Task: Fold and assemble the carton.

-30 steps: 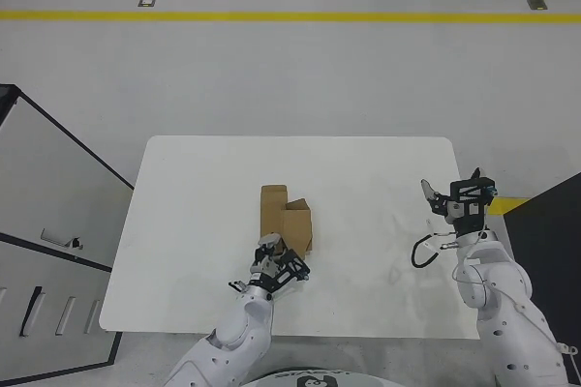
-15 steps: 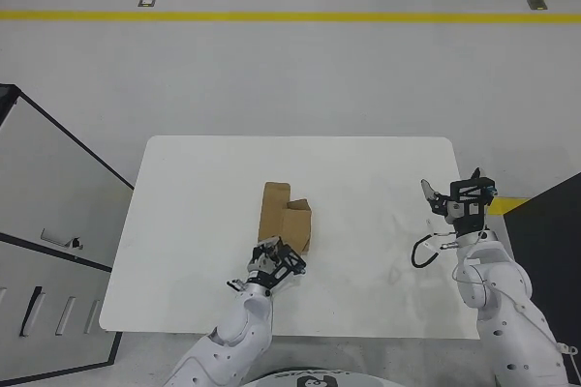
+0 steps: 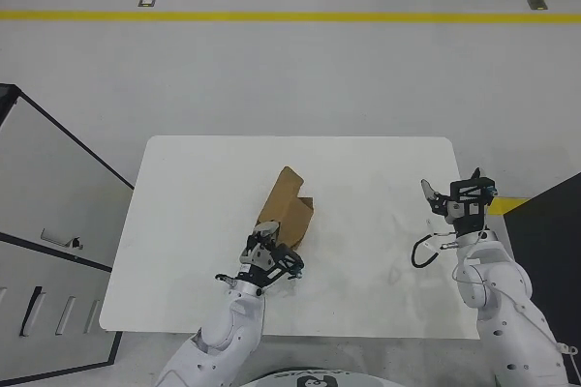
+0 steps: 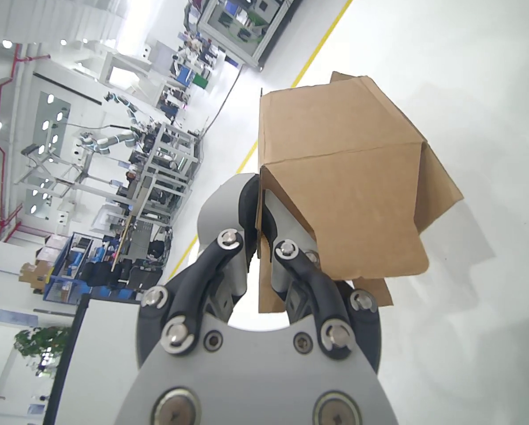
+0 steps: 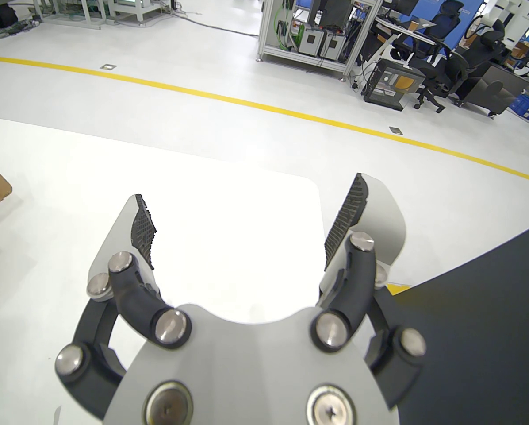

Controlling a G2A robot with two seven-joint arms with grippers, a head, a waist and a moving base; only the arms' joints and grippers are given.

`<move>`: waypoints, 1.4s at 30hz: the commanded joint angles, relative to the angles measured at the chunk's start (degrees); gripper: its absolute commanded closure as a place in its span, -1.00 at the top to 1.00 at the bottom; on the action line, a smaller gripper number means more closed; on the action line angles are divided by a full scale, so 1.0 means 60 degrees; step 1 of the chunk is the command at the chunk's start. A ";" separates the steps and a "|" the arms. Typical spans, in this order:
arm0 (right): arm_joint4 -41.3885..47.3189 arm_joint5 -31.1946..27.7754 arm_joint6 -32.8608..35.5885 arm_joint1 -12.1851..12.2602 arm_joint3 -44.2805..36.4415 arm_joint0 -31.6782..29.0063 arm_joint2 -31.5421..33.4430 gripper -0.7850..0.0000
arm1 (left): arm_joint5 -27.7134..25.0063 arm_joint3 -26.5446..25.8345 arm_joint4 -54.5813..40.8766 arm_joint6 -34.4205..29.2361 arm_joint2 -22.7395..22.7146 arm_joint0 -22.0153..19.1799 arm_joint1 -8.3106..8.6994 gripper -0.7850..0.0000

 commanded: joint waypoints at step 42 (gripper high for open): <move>0.0000 0.0000 0.0000 0.0000 0.0000 0.0000 0.0000 1.00 | -0.4161 -0.4825 -0.1642 0.4755 -0.2953 0.1923 0.0861 -1.00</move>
